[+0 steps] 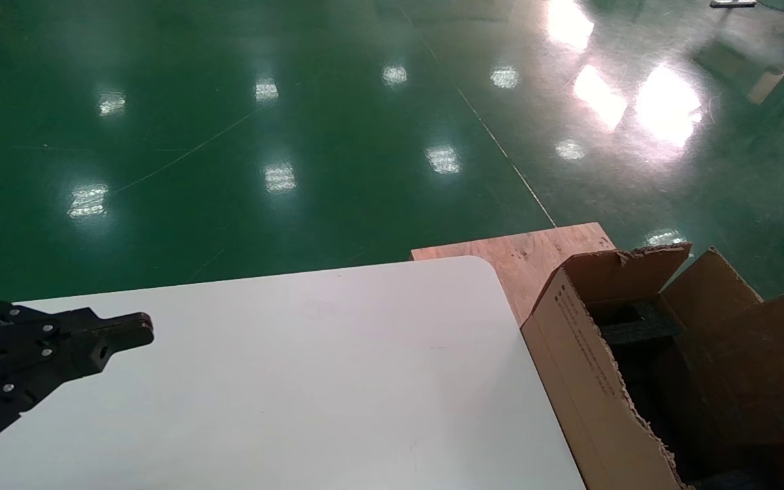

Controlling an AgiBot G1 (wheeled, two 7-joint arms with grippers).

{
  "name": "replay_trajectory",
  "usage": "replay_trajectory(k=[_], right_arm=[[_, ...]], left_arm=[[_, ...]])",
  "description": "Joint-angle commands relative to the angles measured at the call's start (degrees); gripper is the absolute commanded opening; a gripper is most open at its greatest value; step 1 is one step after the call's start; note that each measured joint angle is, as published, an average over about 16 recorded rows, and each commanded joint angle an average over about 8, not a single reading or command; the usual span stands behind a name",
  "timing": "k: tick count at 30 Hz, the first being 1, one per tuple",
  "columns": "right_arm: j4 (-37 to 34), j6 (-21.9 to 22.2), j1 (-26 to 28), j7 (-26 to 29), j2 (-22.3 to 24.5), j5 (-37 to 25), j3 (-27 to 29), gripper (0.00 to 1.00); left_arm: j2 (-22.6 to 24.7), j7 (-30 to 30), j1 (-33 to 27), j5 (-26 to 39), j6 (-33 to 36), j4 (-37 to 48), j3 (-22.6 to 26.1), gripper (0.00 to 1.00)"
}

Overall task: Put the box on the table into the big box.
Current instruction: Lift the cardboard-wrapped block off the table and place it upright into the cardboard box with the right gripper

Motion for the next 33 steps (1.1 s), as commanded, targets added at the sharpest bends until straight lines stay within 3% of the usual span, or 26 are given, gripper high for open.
replay_trajectory(k=[1, 17, 33], right_arm=[[-0.69, -0.14, 0.73, -0.2, -0.28, 0.06, -0.78, 0.0], [-5.62, -1.32, 9.95, -2.33, -3.41, 0.77, -9.64, 0.0], [-7.98, -0.97, 9.47, -3.1, -3.5, 1.04, -9.75, 0.0]], left_arm=[[0.0, 0.0, 0.0, 0.0, 0.0, 0.0, 0.0, 0.0], [-0.02, 0.02, -0.01, -0.03, -0.02, 0.0, 0.04, 0.0], [-0.03, 0.04, -0.02, -0.05, -0.03, 0.0, 0.07, 0.0]])
